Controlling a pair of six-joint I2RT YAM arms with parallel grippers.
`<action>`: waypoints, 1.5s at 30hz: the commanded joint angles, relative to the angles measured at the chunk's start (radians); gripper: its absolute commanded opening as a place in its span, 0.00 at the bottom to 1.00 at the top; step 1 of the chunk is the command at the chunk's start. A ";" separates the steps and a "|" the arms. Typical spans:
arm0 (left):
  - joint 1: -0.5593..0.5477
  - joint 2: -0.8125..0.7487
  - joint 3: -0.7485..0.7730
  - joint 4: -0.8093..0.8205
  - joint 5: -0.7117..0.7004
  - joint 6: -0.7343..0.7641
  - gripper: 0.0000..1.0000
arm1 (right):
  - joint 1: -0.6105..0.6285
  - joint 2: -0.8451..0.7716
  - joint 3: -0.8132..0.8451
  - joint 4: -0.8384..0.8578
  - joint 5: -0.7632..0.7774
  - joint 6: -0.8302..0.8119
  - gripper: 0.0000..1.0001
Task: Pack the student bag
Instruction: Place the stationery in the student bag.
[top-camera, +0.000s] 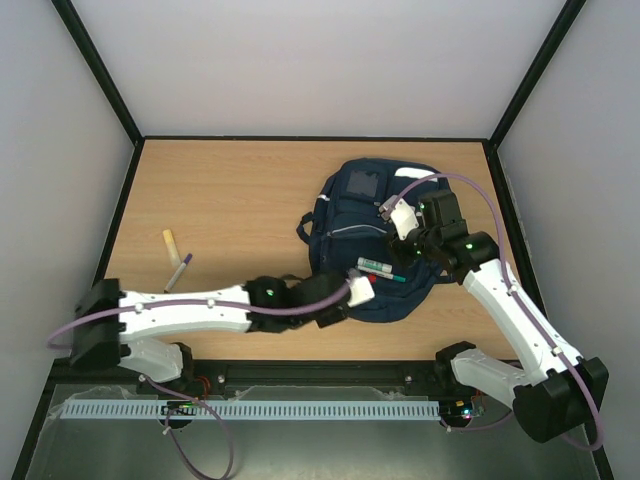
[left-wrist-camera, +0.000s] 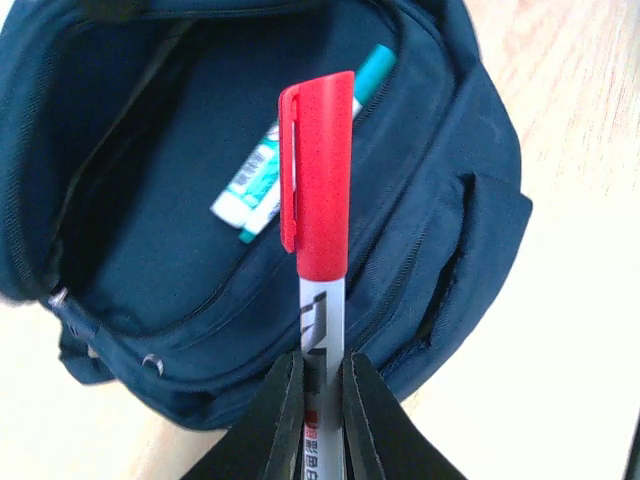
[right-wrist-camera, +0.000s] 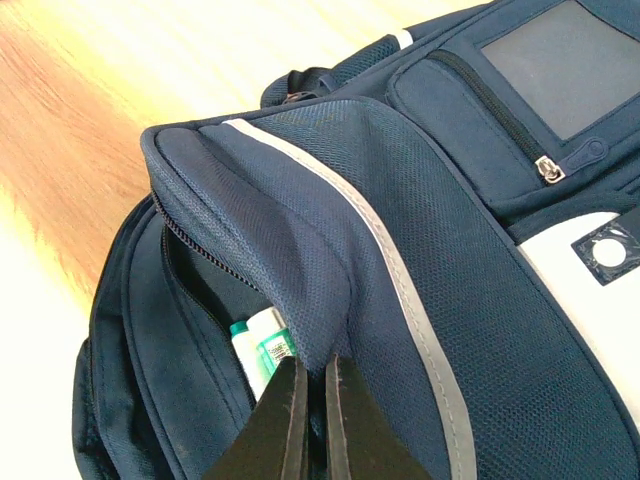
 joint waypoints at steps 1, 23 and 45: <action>-0.088 0.127 0.074 -0.026 -0.237 0.219 0.02 | -0.001 -0.034 0.065 0.005 -0.066 0.028 0.01; -0.117 0.530 0.276 0.218 -0.423 0.611 0.02 | -0.001 -0.139 0.101 -0.082 -0.131 0.035 0.01; 0.010 0.606 0.272 0.607 -0.580 0.772 0.26 | -0.001 -0.151 0.116 -0.098 -0.131 0.033 0.01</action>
